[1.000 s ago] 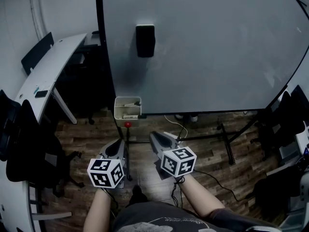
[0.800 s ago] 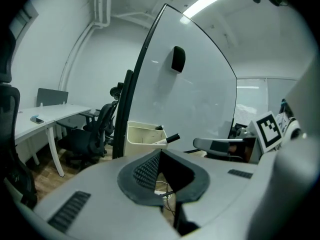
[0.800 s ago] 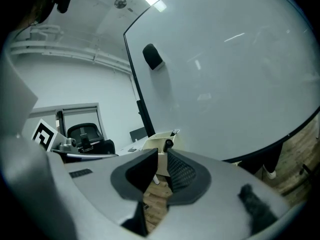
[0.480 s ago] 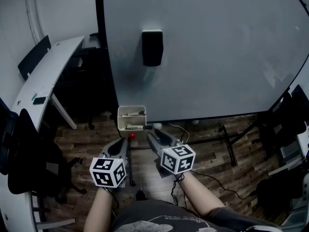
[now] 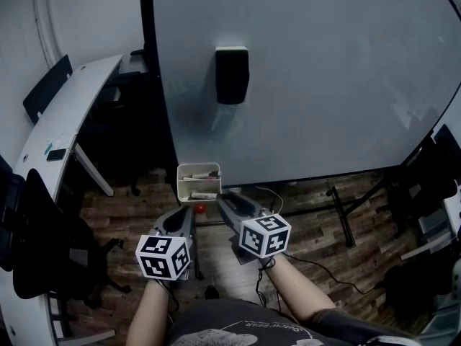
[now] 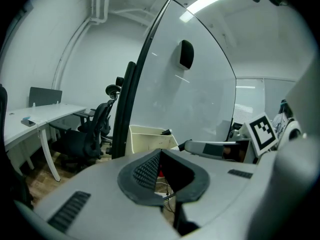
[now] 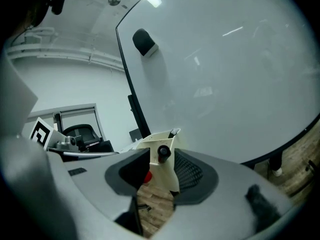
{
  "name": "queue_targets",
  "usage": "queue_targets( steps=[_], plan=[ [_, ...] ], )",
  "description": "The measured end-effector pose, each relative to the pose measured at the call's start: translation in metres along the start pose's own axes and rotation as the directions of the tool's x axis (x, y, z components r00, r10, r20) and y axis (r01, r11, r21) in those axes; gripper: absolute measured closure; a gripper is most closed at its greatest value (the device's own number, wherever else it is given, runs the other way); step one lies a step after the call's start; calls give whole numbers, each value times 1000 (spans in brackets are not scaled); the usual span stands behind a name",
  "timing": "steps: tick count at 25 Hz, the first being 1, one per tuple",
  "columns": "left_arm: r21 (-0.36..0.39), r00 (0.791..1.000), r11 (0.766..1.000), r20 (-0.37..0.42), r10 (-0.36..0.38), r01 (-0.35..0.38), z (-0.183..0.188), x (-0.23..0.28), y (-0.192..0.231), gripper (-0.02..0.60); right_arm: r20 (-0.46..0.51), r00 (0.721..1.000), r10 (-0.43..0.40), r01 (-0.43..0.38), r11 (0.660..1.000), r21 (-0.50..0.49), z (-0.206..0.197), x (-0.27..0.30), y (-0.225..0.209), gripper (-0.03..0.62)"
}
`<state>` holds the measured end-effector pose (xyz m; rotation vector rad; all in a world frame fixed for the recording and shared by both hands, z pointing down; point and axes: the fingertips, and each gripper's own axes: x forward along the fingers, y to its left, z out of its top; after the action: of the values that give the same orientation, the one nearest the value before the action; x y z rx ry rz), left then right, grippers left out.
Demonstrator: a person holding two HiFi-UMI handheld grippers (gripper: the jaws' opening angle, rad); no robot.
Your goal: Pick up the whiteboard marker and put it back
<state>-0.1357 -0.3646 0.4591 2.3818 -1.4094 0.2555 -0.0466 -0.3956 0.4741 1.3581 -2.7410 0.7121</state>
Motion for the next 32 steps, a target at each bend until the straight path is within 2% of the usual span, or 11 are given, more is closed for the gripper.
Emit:
queue_targets(
  steps=[5, 7, 17, 25, 32],
  plan=[
    [-6, 1000, 1000, -6, 4, -4, -1, 3, 6, 568, -13, 1000, -10, 10, 1000, -23, 0, 7, 0, 454],
    [-7, 1000, 1000, -8, 4, -4, -1, 5, 7, 568, -11, 1000, -15, 14, 1000, -27, 0, 8, -1, 494],
    [-10, 1000, 1000, 5, 18, -18, 2, 0, 6, 568, 16, 999, 41, -40, 998, -54, 8, 6, 11, 510],
    [-1, 999, 999, 28, 35, -35, 5, -12, -7, 568, 70, 996, 61, -54, 994, -93, 26, -12, 20, 510],
    [15, 998, 999, 52, 41, -42, 5, -28, -32, 568, 139, 987, 83, -67, 991, -112, 50, -50, 32, 510]
  ],
)
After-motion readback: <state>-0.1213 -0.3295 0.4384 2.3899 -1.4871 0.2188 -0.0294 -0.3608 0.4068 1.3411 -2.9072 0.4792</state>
